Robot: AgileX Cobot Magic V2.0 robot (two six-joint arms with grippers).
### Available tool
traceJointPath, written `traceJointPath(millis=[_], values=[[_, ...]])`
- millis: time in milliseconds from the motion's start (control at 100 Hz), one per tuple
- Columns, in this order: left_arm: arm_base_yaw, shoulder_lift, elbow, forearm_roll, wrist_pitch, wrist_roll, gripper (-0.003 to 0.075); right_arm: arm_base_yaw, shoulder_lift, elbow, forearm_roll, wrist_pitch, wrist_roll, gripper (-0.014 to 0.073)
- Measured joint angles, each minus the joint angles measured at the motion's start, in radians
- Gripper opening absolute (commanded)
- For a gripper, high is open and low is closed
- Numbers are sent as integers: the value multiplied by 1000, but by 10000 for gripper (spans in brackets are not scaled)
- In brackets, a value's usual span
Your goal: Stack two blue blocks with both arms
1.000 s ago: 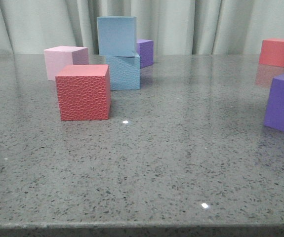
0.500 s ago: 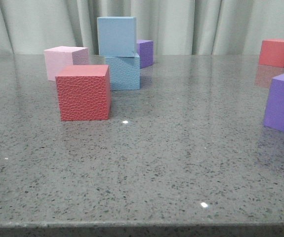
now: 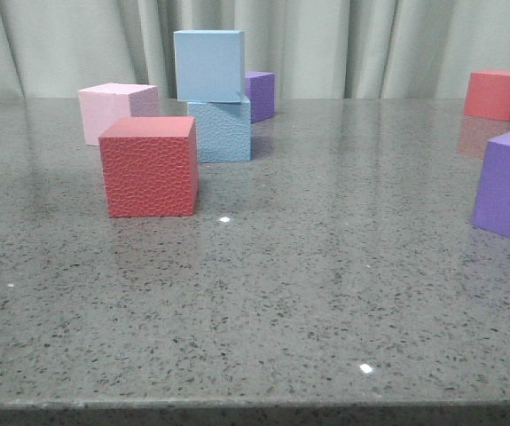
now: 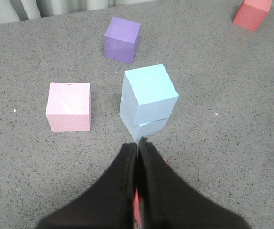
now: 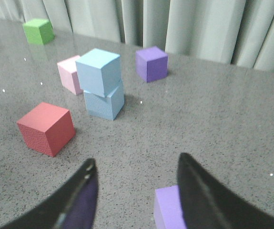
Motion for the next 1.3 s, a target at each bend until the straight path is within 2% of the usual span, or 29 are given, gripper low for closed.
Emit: traceJointPath(millis=[200,500,710,920,1300], values=[[0,-190,312,0,-217,2,-18,0,-91,26,-10,36,2,-122],[0,-493,713,0,-452,5,-18,0,-172,61,-25,34,-4,-113],[0,-679,909,0,-562,5,-18,0,-245,135,-33,-26,-5,-113],[0,-773,1005,-5,-587,5,-18,0,-275,173,-40,-93,-5,-113],[0,-777,1038,-5,-587,5,-18,0,-275,177,-43,-109,-6,-113]])
